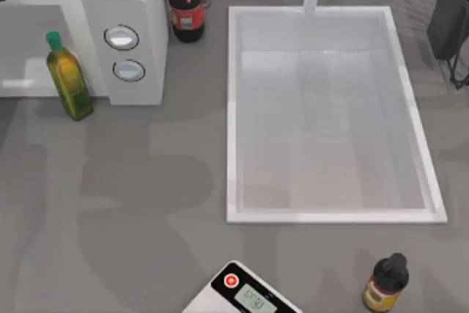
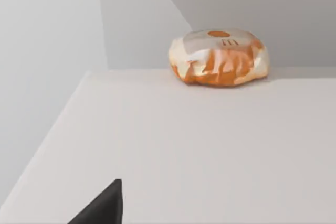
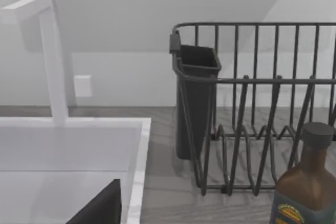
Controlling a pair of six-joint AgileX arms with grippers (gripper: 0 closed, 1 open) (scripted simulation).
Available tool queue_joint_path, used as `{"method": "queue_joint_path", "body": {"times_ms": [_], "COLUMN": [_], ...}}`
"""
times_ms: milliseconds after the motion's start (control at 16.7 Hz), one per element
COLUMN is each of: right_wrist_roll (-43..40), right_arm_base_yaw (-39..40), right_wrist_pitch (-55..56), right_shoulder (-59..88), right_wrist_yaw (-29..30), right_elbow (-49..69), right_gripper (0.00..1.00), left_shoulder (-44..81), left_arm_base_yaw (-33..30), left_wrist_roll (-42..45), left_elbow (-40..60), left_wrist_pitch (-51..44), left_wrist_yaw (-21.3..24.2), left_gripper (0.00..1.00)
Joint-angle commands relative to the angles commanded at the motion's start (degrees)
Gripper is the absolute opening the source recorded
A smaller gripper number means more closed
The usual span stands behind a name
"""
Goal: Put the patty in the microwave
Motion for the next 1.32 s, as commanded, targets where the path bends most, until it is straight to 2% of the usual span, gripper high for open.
{"method": "queue_joint_path", "body": {"times_ms": [240,660,1140,1320], "right_wrist_roll": [0.0,0.0,0.0,0.0], "right_arm_base_yaw": [0.0,0.0,0.0,0.0], "right_wrist_pitch": [0.0,0.0,0.0,0.0], "right_shoulder": [0.0,0.0,0.0,0.0], "right_wrist_yaw": [0.0,0.0,0.0,0.0], "right_elbow": [0.0,0.0,0.0,0.0], "right_gripper": [1.00,1.00,1.00,1.00], "left_shoulder": [-6.2,-7.1,-15.4,-16.9], "left_arm_base_yaw": [0.9,0.7,0.6,0.5], "left_wrist_roll": [0.0,0.1,0.0,0.1], "left_elbow": [-8.3,-8.2,3.0,5.2], "left_wrist_pitch": [3.9,3.2,-17.2,-20.1], "left_wrist_yaw": [0.9,0.8,0.6,0.6], "left_gripper": [1.00,1.00,1.00,1.00]}}
